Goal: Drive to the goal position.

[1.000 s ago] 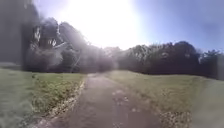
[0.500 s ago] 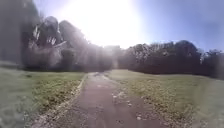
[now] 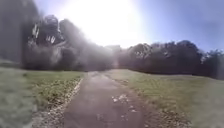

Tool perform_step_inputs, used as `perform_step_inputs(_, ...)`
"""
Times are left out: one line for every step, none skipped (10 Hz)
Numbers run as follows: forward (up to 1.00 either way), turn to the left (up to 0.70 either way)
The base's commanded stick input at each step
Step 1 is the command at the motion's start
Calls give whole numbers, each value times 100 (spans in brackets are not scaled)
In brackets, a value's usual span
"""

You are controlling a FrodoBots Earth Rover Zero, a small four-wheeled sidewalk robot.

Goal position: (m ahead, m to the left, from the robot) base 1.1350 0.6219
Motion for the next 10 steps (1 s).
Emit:
perform_step_inputs(50,22)
perform_step_inputs(50,27)
perform_step_inputs(50,0)
perform_step_inputs(50,0)
perform_step_inputs(50,0)
perform_step_inputs(50,0)
perform_step_inputs(50,0)
perform_step_inputs(50,0)
perform_step_inputs(50,0)
perform_step_inputs(50,0)
